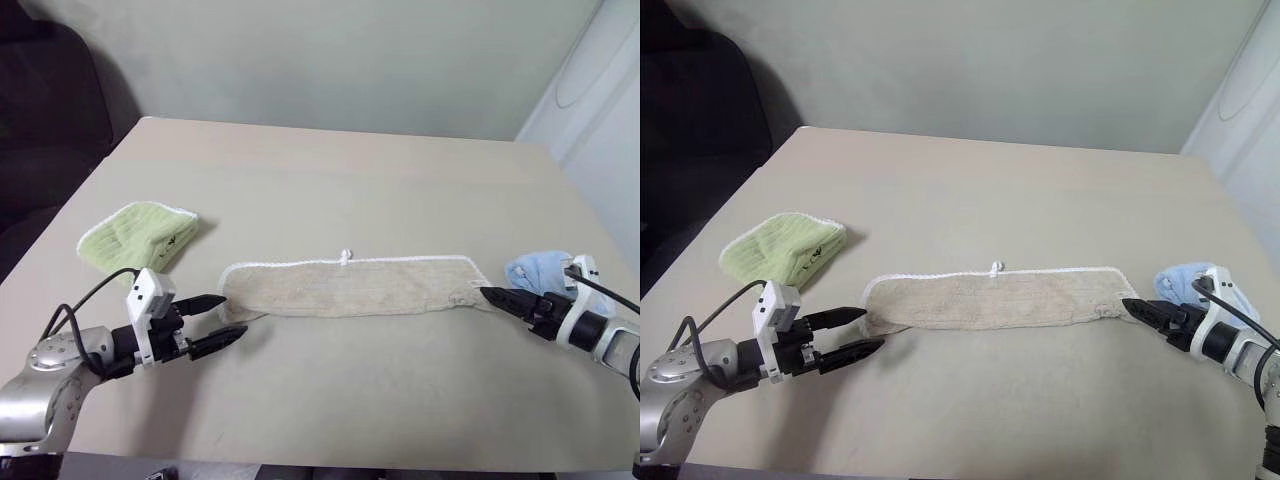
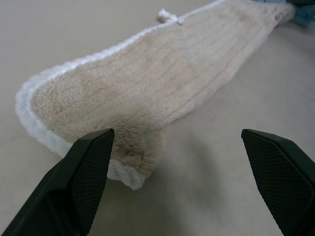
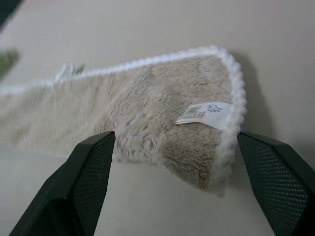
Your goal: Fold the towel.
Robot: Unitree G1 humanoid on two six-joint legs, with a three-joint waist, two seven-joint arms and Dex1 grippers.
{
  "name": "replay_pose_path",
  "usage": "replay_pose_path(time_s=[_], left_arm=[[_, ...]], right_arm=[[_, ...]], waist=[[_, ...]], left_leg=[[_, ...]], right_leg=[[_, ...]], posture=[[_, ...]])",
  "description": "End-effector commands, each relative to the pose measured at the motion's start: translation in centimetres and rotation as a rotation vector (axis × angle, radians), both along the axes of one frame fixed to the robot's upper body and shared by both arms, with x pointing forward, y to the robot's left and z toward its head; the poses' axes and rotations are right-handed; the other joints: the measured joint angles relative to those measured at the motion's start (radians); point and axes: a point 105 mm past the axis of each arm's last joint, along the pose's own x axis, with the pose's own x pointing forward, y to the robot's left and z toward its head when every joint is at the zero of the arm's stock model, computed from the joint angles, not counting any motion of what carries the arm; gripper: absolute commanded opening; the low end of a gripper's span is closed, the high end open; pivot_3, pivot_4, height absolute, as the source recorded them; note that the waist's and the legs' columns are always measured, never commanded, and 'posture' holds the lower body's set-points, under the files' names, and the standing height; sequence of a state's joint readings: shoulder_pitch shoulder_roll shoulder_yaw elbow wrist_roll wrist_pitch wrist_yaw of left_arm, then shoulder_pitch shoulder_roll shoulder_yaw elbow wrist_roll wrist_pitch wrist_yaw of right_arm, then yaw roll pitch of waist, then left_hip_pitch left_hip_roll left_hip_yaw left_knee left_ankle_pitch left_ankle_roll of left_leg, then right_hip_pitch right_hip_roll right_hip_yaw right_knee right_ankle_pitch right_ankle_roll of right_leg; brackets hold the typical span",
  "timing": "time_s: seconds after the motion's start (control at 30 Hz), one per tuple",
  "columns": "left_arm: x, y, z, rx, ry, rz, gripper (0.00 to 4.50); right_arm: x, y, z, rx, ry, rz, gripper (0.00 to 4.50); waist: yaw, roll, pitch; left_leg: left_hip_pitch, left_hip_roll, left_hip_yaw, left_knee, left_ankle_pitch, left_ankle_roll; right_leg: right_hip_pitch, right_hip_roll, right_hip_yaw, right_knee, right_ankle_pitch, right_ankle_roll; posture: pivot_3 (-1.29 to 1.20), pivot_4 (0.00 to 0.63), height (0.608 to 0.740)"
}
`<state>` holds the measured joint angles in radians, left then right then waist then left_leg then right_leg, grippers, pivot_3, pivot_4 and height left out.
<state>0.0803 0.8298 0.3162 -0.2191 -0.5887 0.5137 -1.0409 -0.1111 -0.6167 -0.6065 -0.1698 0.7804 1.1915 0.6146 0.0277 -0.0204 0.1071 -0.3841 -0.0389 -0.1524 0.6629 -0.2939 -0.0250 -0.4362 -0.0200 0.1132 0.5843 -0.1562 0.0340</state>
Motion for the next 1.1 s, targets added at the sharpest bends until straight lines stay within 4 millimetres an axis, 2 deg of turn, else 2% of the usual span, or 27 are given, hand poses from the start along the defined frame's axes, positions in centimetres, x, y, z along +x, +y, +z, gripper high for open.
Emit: replay_pose_path(time_s=[0.03,0.23,0.4,0.63,0.93,1.1], left_arm=[[0.1,-0.9,0.7,0.035,-0.065,-0.029,4.5],[0.2,-2.1,-0.1,0.056,-0.063,-0.078,4.5],[0.9,-2.3,-0.7,0.102,-0.082,-0.098,4.5],[1.5,-2.3,-1.0,0.154,-0.113,-0.127,4.5],[1.5,-3.2,-0.9,0.133,-0.126,-0.152,4.5],[1.3,-3.7,-0.9,0.123,-0.128,-0.166,4.5]], right_arm=[[-1.0,-0.8,1.1,0.046,-0.021,-0.078,4.36],[-2.3,-1.6,0.9,0.156,0.014,-0.174,4.36],[-3.4,0.3,0.5,0.211,0.054,-0.149,4.36],[-3.8,2.2,-0.5,0.308,0.096,-0.158,4.36],[-1.1,4.1,-1.9,0.421,0.182,-0.289,4.36],[1.0,3.9,-2.2,0.465,0.214,-0.354,4.36]], waist=[[0.0,0.0,0.0],[0.0,0.0,-0.001],[-0.001,0.0,-0.002],[-0.002,0.001,-0.003],[-0.003,0.002,-0.004],[-0.003,0.0,-0.008]], left_leg=[[0.0,0.0,0.0,0.0,0.0,0.0],[0.0,0.0,0.0,0.0,-0.002,0.0],[0.0,0.0,0.0,0.0,-0.004,-0.001],[0.0,0.0,0.0,0.0,-0.006,-0.001],[-0.001,0.0,0.0,0.0,-0.008,-0.002],[0.0,0.0,0.0,0.0,-0.009,-0.003]], right_leg=[[0.0,0.0,0.0,0.0,0.0,-0.001],[-0.002,0.0,0.0,0.0,-0.004,0.0],[-0.003,0.0,0.0,0.002,-0.004,0.0],[-0.005,0.0,0.0,0.005,-0.004,0.0],[-0.007,0.0,0.001,0.007,-0.005,0.001],[-0.008,0.0,0.0,0.008,-0.004,0.0]], posture=[[0.0,0.15,0.74],[0.0,0.15,0.74],[0.0,0.15,0.74],[0.0,0.15,0.74],[0.0,0.15,0.74],[0.0,0.15,0.74]])
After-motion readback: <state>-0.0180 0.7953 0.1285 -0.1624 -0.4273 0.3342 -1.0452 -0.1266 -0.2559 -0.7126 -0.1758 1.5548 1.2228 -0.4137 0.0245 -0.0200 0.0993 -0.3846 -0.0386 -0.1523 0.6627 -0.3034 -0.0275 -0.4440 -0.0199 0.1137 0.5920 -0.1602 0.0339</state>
